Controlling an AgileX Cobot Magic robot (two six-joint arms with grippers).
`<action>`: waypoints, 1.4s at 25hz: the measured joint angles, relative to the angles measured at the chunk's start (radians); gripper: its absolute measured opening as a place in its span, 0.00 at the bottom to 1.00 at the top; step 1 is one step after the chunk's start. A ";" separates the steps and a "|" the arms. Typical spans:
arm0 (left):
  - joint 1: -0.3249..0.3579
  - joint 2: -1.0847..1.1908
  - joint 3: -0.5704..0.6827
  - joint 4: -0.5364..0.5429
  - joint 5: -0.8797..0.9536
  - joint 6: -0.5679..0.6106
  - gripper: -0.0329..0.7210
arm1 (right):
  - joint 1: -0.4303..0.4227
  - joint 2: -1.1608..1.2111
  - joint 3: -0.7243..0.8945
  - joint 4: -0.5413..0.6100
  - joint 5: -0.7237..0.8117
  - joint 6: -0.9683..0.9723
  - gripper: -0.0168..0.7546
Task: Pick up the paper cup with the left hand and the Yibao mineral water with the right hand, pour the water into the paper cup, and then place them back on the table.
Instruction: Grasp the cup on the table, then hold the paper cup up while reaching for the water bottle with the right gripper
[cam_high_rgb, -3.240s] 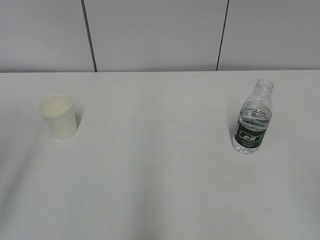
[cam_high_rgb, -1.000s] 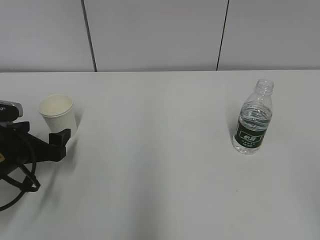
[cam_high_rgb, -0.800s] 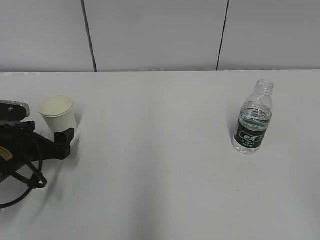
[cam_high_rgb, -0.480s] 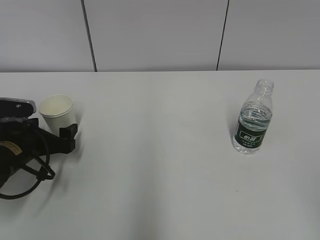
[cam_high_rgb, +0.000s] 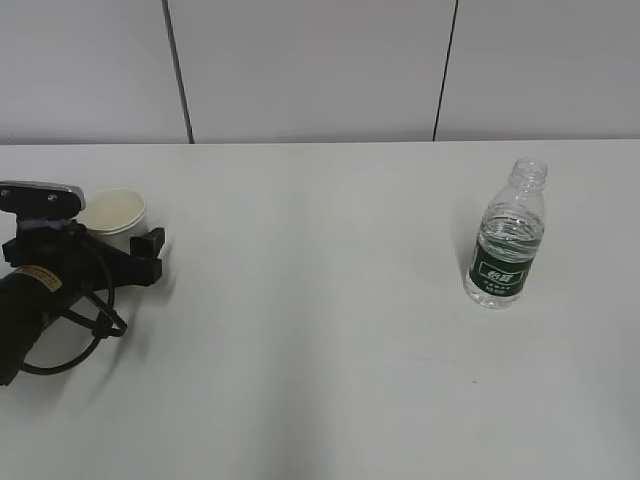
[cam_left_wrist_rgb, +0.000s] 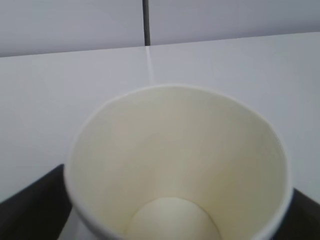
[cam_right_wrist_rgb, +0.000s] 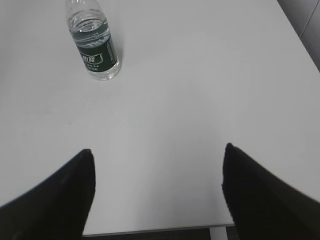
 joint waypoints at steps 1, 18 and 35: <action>0.000 0.004 -0.001 0.000 0.000 0.000 0.90 | 0.000 0.000 0.000 0.000 0.000 0.000 0.78; 0.000 0.032 -0.003 0.009 -0.023 0.000 0.71 | 0.000 0.000 0.000 0.000 0.000 0.000 0.78; 0.000 0.015 -0.003 0.086 -0.017 -0.007 0.58 | 0.000 0.000 0.000 0.002 0.000 0.000 0.78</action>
